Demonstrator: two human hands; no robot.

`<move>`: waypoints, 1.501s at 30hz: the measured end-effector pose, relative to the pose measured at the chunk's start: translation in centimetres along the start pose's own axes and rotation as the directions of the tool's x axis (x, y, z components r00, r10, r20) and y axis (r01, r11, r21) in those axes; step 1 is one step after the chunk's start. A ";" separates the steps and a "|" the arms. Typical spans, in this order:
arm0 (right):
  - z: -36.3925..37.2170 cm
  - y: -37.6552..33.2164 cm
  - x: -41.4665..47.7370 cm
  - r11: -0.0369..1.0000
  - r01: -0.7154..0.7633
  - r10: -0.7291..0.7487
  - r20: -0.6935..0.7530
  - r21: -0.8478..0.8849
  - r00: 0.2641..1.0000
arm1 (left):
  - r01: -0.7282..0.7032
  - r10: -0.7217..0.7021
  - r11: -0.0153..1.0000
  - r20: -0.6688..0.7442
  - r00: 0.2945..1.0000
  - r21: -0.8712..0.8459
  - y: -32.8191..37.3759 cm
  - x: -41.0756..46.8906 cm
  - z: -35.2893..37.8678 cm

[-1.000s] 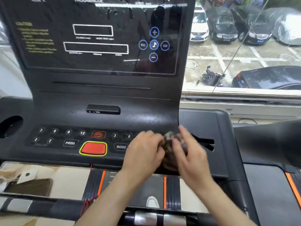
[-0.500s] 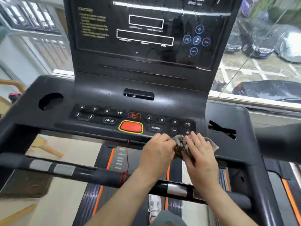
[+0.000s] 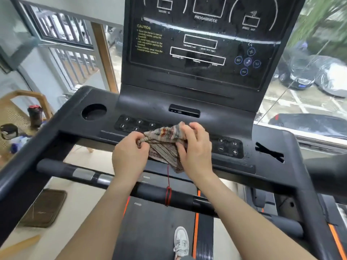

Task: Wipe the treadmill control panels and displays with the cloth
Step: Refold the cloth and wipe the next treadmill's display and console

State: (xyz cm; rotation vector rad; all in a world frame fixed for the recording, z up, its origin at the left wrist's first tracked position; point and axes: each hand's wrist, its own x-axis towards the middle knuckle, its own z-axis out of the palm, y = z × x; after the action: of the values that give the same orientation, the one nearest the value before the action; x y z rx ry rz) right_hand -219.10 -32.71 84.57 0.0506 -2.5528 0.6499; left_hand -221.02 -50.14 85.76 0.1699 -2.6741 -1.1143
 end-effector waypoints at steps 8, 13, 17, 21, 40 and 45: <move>4.2 -2.2 -1.1 0.936 0.153 -0.031 0.361 -0.316 0.932 | -0.083 0.080 0.987 0.029 0.996 0.140 -2.7 1.2 1.3; 6.2 -3.1 4.1 0.938 0.231 -0.059 0.535 -0.260 0.843 | -0.059 0.066 0.953 -0.012 0.998 0.296 -3.5 3.7 1.0; 8.6 -5.2 8.0 0.938 0.291 -0.121 0.608 -0.188 0.784 | -0.002 0.028 0.919 -0.059 0.998 0.395 -4.9 6.7 0.3; 11.2 -6.1 10.7 0.934 0.336 -0.192 0.623 -0.122 0.758 | 0.005 0.016 0.951 -0.066 0.998 0.309 -5.4 10.0 0.5; 12.6 -6.2 13.1 0.911 0.413 -0.320 0.618 -0.008 0.718 | 0.005 -0.031 0.966 0.097 0.995 0.257 -5.5 16.0 -0.1; 11.0 -6.8 9.3 0.876 0.475 -0.419 0.622 0.085 0.661 | 0.022 -0.019 0.949 -0.012 1.000 0.314 -7.7 9.9 -1.9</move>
State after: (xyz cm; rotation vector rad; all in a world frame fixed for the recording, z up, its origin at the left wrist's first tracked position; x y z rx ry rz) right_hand -231.29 -42.93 83.65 1.0049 -3.0028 0.3514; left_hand -229.94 -58.81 83.30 0.2571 -2.8314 -0.6809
